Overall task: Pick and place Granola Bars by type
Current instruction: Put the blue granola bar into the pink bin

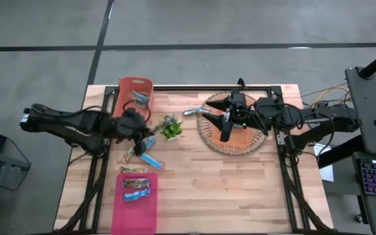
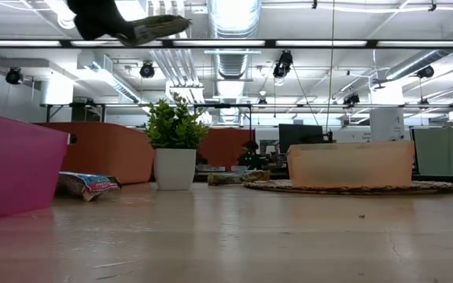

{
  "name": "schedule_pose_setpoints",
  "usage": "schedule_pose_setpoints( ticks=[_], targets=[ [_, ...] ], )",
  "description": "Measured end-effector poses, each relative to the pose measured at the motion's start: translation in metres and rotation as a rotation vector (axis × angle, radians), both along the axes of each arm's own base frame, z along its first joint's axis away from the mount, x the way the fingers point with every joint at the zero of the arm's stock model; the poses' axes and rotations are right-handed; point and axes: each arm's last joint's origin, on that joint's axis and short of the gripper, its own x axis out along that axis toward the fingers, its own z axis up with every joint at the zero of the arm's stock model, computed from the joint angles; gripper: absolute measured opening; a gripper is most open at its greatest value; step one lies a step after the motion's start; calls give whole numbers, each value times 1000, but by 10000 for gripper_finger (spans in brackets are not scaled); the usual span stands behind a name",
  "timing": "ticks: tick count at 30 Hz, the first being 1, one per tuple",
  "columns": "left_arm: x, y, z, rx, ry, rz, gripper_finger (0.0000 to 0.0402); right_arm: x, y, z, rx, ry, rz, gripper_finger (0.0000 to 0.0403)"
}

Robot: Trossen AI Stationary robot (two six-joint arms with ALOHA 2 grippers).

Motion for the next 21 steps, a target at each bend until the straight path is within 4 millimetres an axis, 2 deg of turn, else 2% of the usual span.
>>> schedule_pose_setpoints(
  ticks=[8, 21],
  targets=[
    [-17, -36, -7, -49, 71, -84, 9, 8, 1, -7, -3, 29, -1, 233],
    [-47, -94, -38, -113, 116, -184, 9, 10, 1, -9, -4, 35, -1, 233]
  ],
)
